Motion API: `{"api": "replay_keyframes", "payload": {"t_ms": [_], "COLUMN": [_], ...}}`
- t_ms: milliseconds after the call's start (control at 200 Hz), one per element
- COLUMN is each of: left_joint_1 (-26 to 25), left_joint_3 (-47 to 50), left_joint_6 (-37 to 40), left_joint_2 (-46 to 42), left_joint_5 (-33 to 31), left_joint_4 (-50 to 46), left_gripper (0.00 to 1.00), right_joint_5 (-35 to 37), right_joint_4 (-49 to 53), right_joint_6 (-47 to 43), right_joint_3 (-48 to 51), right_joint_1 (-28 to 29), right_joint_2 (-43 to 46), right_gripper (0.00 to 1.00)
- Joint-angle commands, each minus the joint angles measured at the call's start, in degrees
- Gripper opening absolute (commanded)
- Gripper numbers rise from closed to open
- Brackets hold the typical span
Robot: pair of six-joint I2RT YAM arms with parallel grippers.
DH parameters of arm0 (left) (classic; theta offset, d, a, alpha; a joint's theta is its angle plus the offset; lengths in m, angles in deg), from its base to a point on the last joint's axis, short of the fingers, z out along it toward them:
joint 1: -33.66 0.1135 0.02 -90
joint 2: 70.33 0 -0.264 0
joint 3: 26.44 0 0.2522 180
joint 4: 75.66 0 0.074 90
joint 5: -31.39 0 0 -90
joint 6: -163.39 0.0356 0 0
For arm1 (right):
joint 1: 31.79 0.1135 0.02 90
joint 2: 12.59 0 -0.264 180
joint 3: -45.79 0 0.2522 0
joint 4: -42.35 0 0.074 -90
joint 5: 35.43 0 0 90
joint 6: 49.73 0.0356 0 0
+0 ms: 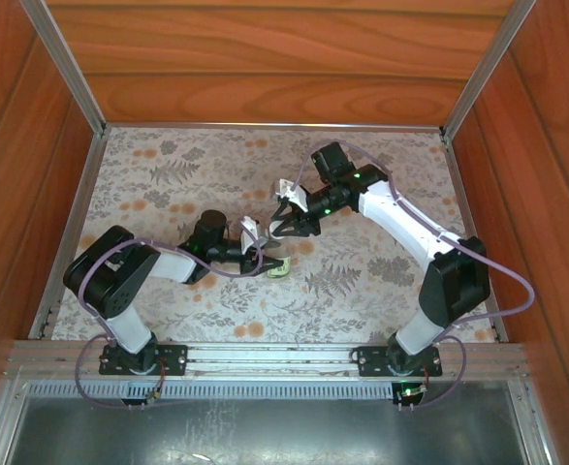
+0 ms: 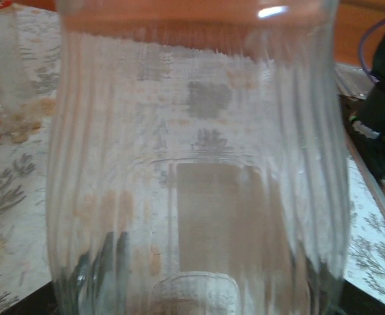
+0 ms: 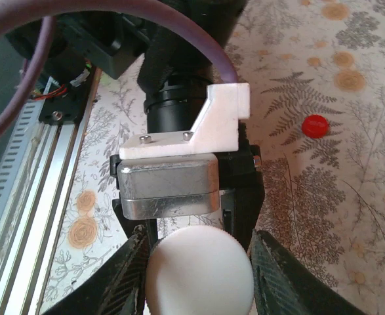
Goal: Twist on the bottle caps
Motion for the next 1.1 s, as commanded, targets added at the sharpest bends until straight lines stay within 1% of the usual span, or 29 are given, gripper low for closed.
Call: {"api": "replay_keyframes", "payload": {"t_ms": [0, 70, 160, 305, 405, 550, 655, 735, 795, 850, 900, 950, 990, 1045, 1095], "left_joint_1": [0.26, 0.13, -0.36, -1.55, -2.67, -3.22, -3.41, -3.43, -3.44, -3.44, -3.45, -3.32, -3.33, -3.31, -3.15], "left_joint_3": [-1.5, -1.56, -1.62, -1.29, -1.29, -1.56, -1.64, -1.71, -1.58, -1.35, -1.25, -0.96, -0.74, -0.3, 0.26], "left_joint_6": [-0.69, -0.82, -0.42, 0.92, 2.06, 2.77, 2.93, 3.12, 3.27, 3.32, 3.47, 3.57, 3.85, 4.4, 4.94], "left_joint_2": [-1.6, -1.75, -1.81, -2.65, -2.96, -2.77, -2.32, -2.14, -2.0, -2.05, -2.06, -2.1, -2.25, -2.6, -3.1], "left_joint_5": [-9.25, -11.98, -15.62, -21.96, -25.62, -27.79, -28.28, -28.11, -27.67, -27.05, -26.44, -25.77, -25.2, -24.34, -23.34], "left_joint_4": [-0.82, -0.74, -0.68, -0.72, -0.66, -0.66, -0.69, -0.67, -0.66, -0.67, -0.7, -0.66, -0.68, -0.69, -0.69], "left_gripper": [0.57, 0.57, 0.57, 0.57, 0.57, 0.57, 0.57, 0.57, 0.57, 0.57, 0.57, 0.57, 0.57, 0.57, 0.57], "right_joint_5": [10.45, 16.51, 24.18, 37.07, 45.98, 53.59, 57.34, 59.68, 59.25, 57.08, 54.98, 52.65, 51.81, 50.33, 48.47], "right_joint_4": [-4.44, -8.74, -11.8, -8.48, -4.99, -2.39, 0.33, 2.47, 1.8, 0.21, -1.63, -3.64, -4.7, -6.15, -7.63], "right_joint_6": [13.89, 21.73, 29.04, 40.49, 49.85, 65.75, 73.09, 74.14, 72.46, 69.64, 66.7, 62.7, 60.07, 55.89, 51.54], "right_joint_3": [4.86, 8.39, 12.09, 12.49, 11.77, 10.59, 8.71, 7.03, 6.77, 6.84, 7.19, 7.51, 7.54, 7.7, 8.27], "right_joint_1": [1.83, 3.3, 6.06, 10.09, 12.69, 15.92, 17.32, 17.82, 18.04, 18.05, 17.98, 17.88, 17.88, 17.67, 17.45], "right_joint_2": [2.32, 4.87, 8.53, 10.83, 11.06, 10.78, 9.7, 8.98, 9.23, 9.98, 10.82, 11.67, 12.38, 13.57, 15.08], "right_gripper": [0.36, 0.37, 0.36, 0.34, 0.35, 0.34, 0.32, 0.32, 0.35, 0.45, 0.52, 0.64, 0.72, 0.77, 0.79]}}
